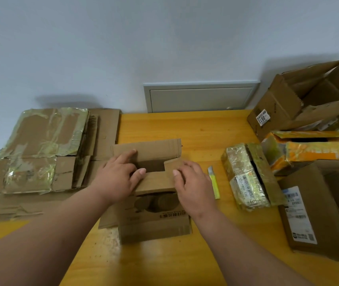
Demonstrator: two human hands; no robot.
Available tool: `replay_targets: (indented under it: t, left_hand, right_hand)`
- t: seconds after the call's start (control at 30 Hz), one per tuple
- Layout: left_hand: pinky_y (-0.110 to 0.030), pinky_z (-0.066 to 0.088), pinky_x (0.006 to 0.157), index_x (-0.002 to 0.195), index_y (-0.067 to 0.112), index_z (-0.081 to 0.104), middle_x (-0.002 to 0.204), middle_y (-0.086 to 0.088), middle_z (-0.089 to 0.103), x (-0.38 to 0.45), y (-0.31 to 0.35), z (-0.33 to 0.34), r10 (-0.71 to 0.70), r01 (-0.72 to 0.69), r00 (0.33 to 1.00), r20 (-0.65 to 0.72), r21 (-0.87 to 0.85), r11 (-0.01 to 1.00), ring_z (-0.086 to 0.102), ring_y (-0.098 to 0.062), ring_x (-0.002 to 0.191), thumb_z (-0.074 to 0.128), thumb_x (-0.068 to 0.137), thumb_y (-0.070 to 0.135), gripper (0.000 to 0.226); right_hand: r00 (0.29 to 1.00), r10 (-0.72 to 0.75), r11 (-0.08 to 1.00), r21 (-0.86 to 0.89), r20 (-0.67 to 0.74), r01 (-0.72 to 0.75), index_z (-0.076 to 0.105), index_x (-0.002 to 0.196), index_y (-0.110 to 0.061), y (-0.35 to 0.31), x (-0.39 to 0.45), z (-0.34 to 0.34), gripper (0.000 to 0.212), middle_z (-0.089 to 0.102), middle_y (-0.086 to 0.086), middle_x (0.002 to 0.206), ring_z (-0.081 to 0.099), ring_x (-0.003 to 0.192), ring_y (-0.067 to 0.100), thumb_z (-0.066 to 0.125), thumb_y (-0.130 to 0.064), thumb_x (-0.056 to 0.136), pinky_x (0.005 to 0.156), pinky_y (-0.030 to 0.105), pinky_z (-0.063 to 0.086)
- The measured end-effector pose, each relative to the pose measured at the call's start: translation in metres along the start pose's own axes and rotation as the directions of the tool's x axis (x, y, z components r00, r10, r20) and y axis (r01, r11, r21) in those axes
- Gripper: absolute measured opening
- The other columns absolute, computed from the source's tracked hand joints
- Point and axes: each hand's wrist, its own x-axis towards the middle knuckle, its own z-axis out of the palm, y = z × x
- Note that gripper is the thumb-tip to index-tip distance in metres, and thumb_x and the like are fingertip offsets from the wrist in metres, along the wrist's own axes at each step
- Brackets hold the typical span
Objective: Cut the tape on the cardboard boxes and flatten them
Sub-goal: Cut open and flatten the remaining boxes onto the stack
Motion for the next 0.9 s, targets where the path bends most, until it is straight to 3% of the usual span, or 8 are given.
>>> replay_targets:
  t: [0.13,0.33,0.4,0.47,0.57,0.63,0.73,0.9]
  left_hand:
    - [-0.042,0.037,0.109,0.115,0.024,0.071,0.159,0.015,0.025,0.001,0.003,-0.005,-0.039,0.033,0.999,-0.021,-0.206,0.978,0.042,-0.017,0.131,0.032,0.101,0.054,0.052]
    - [-0.022,0.04,0.067,0.082,0.027,0.072,0.154,0.021,0.035,0.004,0.012,-0.021,-0.116,0.118,0.993,0.027,-0.349,0.93,0.054,-0.001,0.087,0.054,0.097,0.041,0.027]
    - [-0.032,0.045,0.087,0.102,0.027,0.072,0.157,0.017,0.03,0.002,0.014,-0.033,-0.108,0.17,0.981,0.16,-0.454,0.875,0.054,-0.013,0.109,0.057,0.095,0.033,0.018]
    - [-0.045,0.029,0.111,0.133,0.032,0.058,0.162,0.012,0.02,0.0,0.015,-0.048,-0.042,0.173,0.953,0.301,-0.422,0.89,0.035,-0.025,0.138,0.058,0.093,0.028,0.04]
    - [-0.047,0.018,0.117,0.155,0.033,0.024,0.165,0.009,0.003,-0.008,0.014,-0.061,-0.001,0.207,0.893,0.45,-0.407,0.89,0.011,-0.029,0.149,0.065,0.086,0.028,0.081]
    - [-0.05,0.011,0.119,0.157,0.033,0.01,0.165,0.011,-0.006,-0.014,0.012,-0.057,0.01,0.197,0.883,0.469,-0.39,0.899,-0.001,-0.026,0.151,0.069,0.082,0.03,0.096]
    - [-0.048,0.008,0.12,0.158,0.028,0.002,0.163,0.013,-0.016,-0.019,0.013,-0.044,0.036,0.137,0.911,0.411,-0.385,0.913,-0.009,-0.022,0.151,0.072,0.08,0.031,0.105]
    - [-0.045,0.003,0.121,0.157,0.024,-0.006,0.162,0.01,-0.023,-0.029,0.01,-0.025,0.057,0.053,0.942,0.331,-0.316,0.947,-0.018,-0.021,0.15,0.074,0.079,0.038,0.113]
  right_hand:
    - [1.0,-0.013,0.998,0.056,-0.023,0.014,0.055,0.116,-0.016,0.003,-0.006,0.0,0.03,0.045,0.001,0.135,0.05,0.114,0.019,0.046,-0.039,0.1,0.095,0.04,0.046]
    - [0.99,-0.079,0.992,0.088,-0.114,0.089,0.048,0.11,-0.024,-0.003,-0.018,-0.005,0.024,0.043,-0.01,0.122,0.045,0.092,0.004,0.049,-0.044,0.097,0.075,0.024,0.043]
    - [0.998,0.012,0.986,0.169,-0.066,0.0,0.046,0.099,-0.032,-0.005,-0.02,-0.008,0.019,0.046,-0.016,0.106,0.048,0.083,0.005,0.053,-0.048,0.093,0.066,0.024,0.042]
    - [0.987,0.163,0.925,0.347,0.009,-0.156,0.054,0.086,-0.028,-0.01,-0.016,-0.015,0.028,0.057,-0.009,0.094,0.055,0.082,0.012,0.054,-0.056,0.087,0.065,0.031,0.047]
    - [0.92,0.364,0.738,0.557,0.146,-0.38,0.066,0.075,-0.012,-0.018,-0.007,-0.029,0.054,0.067,0.011,0.092,0.062,0.088,0.022,0.05,-0.063,0.085,0.077,0.036,0.05]
    - [0.878,0.403,0.66,0.582,0.258,-0.474,0.063,0.072,-0.015,-0.02,-0.002,-0.036,0.042,0.07,0.009,0.098,0.062,0.095,0.022,0.057,-0.052,0.091,0.079,0.035,0.047]
    - [0.819,0.404,0.702,0.435,0.408,-0.564,0.061,0.098,-0.016,-0.026,0.005,-0.041,0.027,0.063,0.006,0.109,0.057,0.103,0.025,0.072,-0.037,0.085,0.089,0.042,0.046]
    - [0.768,0.514,0.853,-0.135,0.381,-0.504,0.037,0.14,-0.018,-0.058,0.011,-0.03,0.084,0.035,0.009,0.139,0.048,0.123,0.029,0.083,-0.042,0.074,0.089,0.037,0.046]
